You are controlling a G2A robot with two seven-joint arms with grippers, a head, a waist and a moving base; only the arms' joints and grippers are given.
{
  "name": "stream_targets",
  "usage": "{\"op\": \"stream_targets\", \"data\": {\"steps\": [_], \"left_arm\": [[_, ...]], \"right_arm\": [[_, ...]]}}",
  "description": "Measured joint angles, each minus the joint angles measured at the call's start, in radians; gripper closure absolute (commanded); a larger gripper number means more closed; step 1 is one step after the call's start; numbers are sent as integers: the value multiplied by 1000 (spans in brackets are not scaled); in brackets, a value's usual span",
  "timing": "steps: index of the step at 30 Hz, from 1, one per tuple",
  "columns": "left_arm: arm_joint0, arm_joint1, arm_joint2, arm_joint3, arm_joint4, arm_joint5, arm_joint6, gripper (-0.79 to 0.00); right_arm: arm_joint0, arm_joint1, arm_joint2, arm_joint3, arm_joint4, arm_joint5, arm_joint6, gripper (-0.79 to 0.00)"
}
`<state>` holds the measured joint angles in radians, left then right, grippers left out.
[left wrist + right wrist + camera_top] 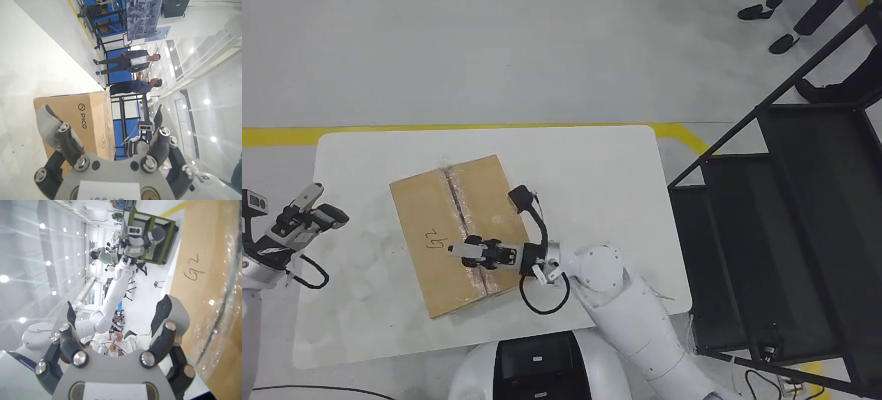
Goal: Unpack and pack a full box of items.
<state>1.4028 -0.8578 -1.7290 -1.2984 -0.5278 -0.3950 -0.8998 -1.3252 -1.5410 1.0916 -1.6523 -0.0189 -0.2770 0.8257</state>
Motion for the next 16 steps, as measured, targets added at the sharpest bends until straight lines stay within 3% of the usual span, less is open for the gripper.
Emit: {"op": "stream_targets", "data": {"steps": [10,16], "left_arm": [[0,0,0,0,0,0,0,-785],[0,0,0,0,0,0,0,-785]], "right_arm": [[-149,43,179,-176,-166,-27,-170,-785],[-223,55,246,-193,-118,-119,-276,-785]]}}
